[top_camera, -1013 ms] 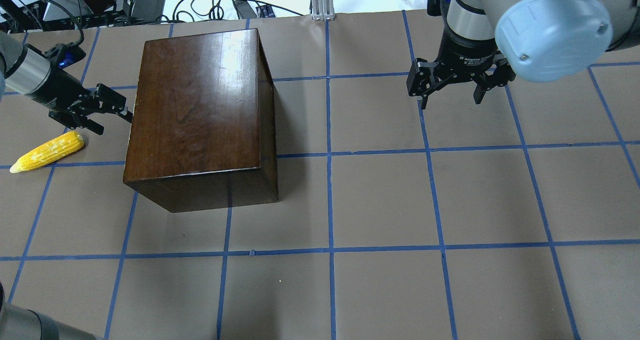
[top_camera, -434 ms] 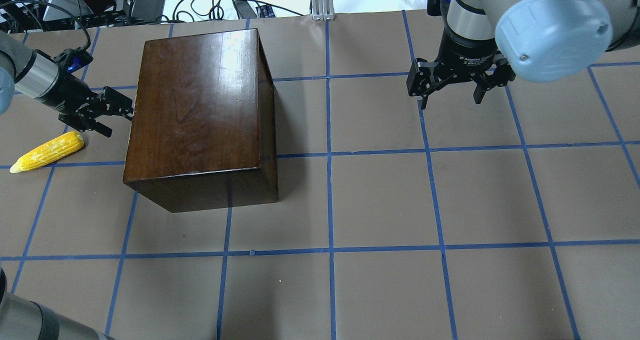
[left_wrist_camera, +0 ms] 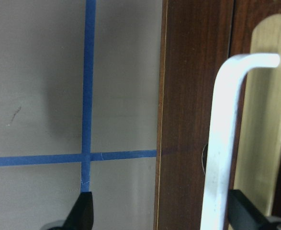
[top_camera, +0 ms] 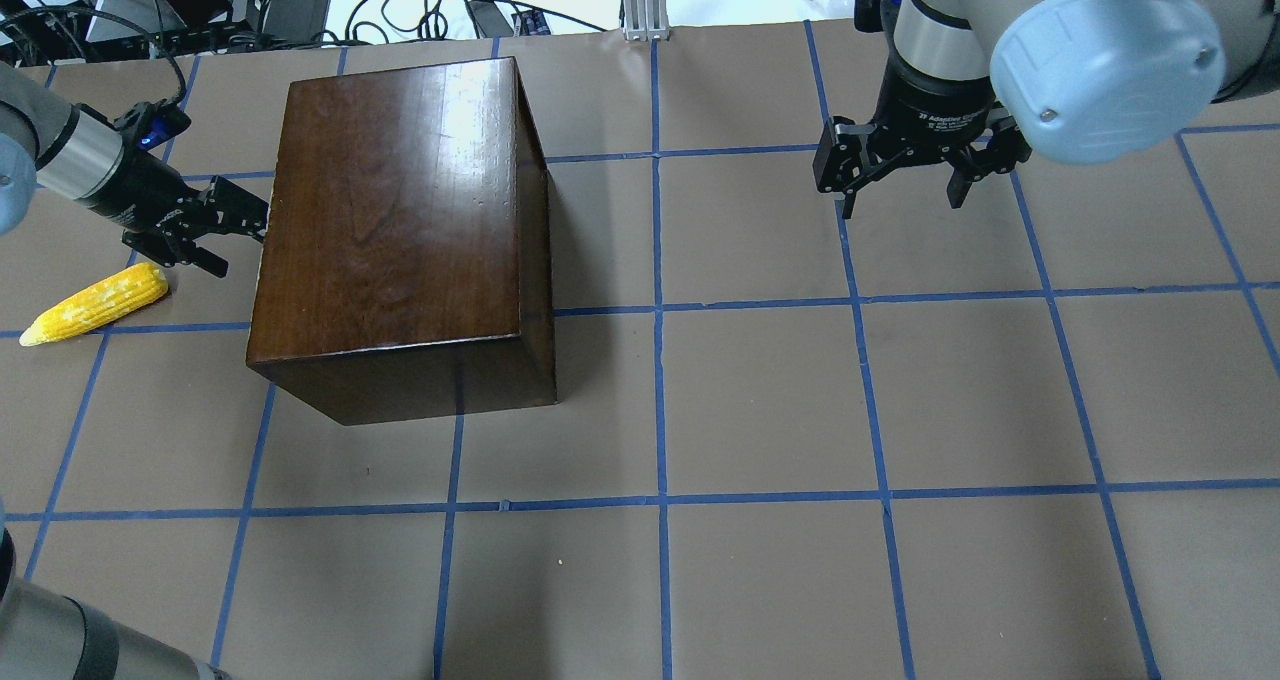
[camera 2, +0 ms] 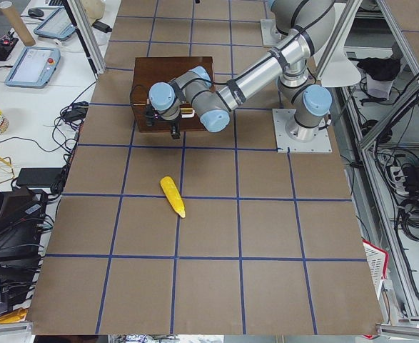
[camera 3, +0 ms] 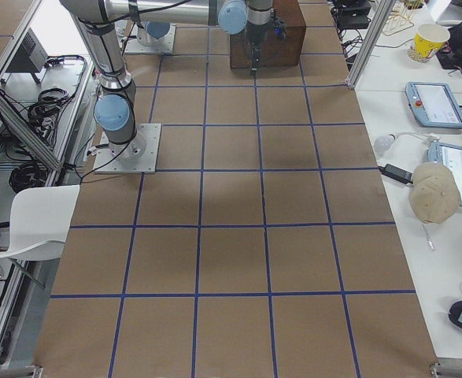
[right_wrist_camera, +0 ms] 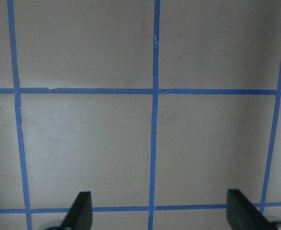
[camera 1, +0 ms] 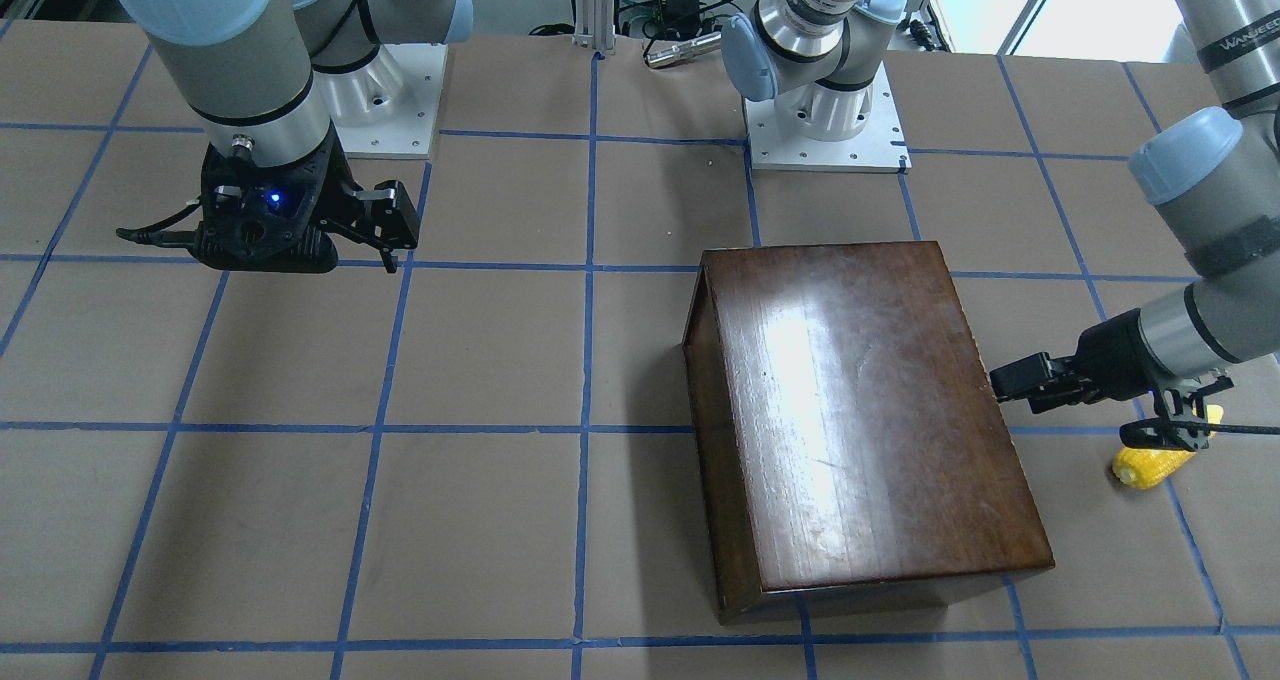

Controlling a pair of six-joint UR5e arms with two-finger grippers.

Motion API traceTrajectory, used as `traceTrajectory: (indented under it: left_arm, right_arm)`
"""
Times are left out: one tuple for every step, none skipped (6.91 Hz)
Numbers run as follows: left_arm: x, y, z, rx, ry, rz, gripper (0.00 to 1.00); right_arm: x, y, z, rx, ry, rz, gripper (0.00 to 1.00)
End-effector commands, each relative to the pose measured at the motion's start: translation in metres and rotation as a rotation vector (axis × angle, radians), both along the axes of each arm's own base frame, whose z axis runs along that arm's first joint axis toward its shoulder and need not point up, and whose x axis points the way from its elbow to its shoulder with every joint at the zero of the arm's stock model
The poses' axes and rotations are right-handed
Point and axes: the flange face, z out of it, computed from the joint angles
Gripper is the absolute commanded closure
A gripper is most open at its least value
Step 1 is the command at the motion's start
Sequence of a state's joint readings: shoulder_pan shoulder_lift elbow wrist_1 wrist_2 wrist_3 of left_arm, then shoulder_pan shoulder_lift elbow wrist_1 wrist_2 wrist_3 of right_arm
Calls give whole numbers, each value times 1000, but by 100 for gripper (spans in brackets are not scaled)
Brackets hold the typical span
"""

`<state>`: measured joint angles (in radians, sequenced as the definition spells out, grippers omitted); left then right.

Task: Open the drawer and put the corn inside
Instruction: 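Close the left gripper on the white drawer handle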

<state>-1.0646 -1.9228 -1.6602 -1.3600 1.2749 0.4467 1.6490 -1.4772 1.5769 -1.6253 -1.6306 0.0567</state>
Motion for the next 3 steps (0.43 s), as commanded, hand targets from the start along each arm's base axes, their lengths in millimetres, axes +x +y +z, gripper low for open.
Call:
traceTrajectory:
  left_arm:
    - [2, -1, 1, -9, -13, -1, 0]
    - [2, -1, 1, -8, -18, -4, 0]
    - [1, 0, 0, -5, -18, -3, 0]
  right_arm:
    - [0, 0, 1, -2, 0, 0, 0]
    - [0, 0, 0, -1, -2, 0, 0]
    - [0, 0, 0, -1, 0, 0, 0]
